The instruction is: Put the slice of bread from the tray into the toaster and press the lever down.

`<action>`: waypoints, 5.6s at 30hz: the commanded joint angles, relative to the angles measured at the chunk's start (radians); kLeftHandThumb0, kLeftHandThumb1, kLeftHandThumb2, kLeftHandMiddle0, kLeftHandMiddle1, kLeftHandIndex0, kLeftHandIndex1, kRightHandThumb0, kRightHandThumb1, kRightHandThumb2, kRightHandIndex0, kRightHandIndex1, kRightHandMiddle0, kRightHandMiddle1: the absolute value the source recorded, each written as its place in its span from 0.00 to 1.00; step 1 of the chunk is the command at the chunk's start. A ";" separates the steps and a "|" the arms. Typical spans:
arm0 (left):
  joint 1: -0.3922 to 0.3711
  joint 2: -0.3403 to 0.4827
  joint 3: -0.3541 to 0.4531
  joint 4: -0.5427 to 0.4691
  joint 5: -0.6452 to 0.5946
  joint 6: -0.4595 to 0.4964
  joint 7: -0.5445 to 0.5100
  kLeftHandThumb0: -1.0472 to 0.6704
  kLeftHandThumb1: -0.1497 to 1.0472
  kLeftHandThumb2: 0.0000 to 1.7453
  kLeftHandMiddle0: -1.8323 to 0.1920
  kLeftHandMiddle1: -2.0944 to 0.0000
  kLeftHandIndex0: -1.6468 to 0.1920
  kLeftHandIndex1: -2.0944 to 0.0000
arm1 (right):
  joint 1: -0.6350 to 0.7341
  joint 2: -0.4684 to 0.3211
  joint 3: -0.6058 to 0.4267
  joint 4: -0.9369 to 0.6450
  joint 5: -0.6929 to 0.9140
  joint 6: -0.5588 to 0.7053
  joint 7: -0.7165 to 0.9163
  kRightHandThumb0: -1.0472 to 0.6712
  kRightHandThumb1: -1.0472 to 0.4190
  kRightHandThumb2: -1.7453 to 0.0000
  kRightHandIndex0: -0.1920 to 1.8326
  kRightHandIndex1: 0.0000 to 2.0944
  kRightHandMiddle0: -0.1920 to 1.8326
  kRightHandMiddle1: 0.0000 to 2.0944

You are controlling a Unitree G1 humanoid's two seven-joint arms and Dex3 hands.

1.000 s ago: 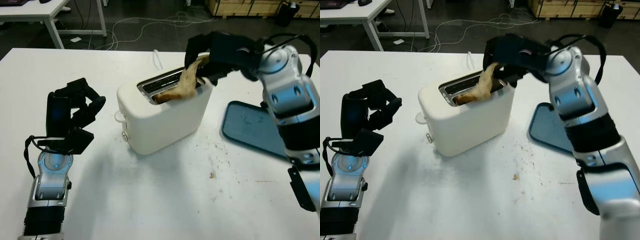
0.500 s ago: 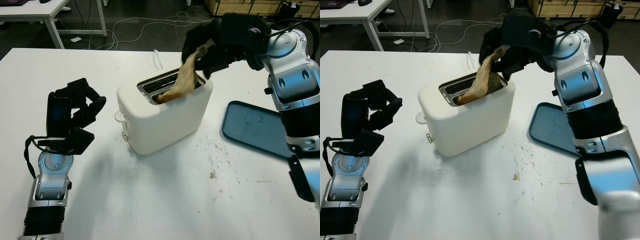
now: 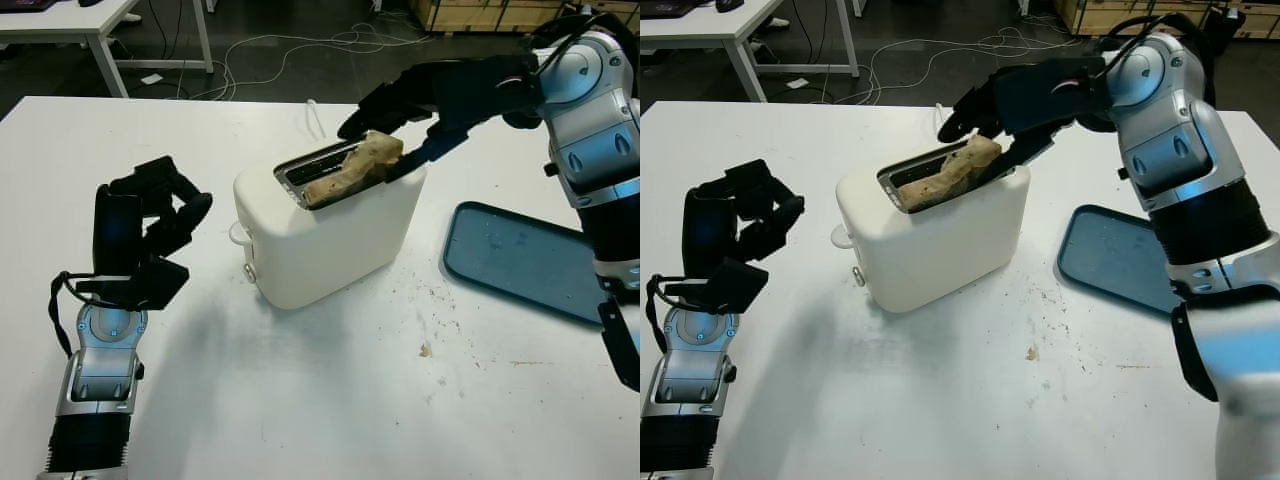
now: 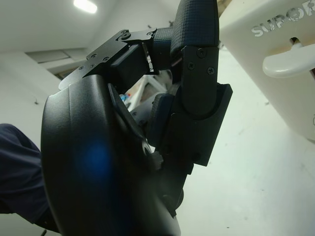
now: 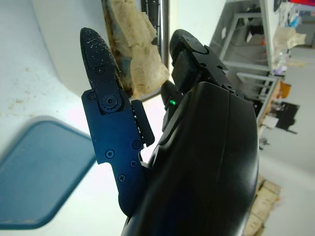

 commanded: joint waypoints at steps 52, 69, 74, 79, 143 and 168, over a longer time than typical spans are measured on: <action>-0.003 0.002 -0.007 0.020 0.007 -0.025 0.013 0.14 0.89 0.21 0.26 0.23 0.32 0.28 | 0.209 0.057 -0.116 0.345 -0.500 -0.982 -1.417 0.38 0.09 1.00 0.62 0.39 0.68 0.06; -0.013 0.080 -0.012 0.023 -0.007 -0.044 -0.079 0.15 0.89 0.20 0.27 0.22 0.32 0.45 | 0.624 0.285 -0.466 -0.162 0.376 -0.353 -0.970 0.46 0.09 0.82 0.52 0.51 0.65 0.02; -0.028 0.143 -0.018 0.013 -0.012 -0.035 -0.163 0.14 0.89 0.18 0.28 0.23 0.28 0.67 | 0.806 0.412 -0.559 -0.348 0.478 -0.173 -1.081 0.40 0.09 0.81 0.50 0.59 0.68 0.05; -0.052 0.240 -0.035 0.016 -0.010 -0.045 -0.285 0.13 0.89 0.15 0.33 0.28 0.27 0.83 | 0.907 0.496 -0.600 -0.398 0.501 -0.119 -1.143 0.35 0.09 0.84 0.50 0.66 0.69 0.10; -0.314 0.474 -0.223 0.243 0.088 -0.339 -0.532 0.15 0.89 0.02 0.37 0.29 0.20 1.00 | 0.906 0.544 -0.620 -0.355 0.449 -0.083 -1.170 0.15 0.09 0.94 0.58 0.83 0.47 0.83; -0.306 0.404 -0.371 0.403 0.223 -0.375 -0.464 0.15 0.87 0.00 0.35 0.31 0.19 1.00 | 0.914 0.538 -0.620 -0.364 0.441 -0.083 -1.169 0.18 0.09 0.92 0.59 0.83 0.48 0.83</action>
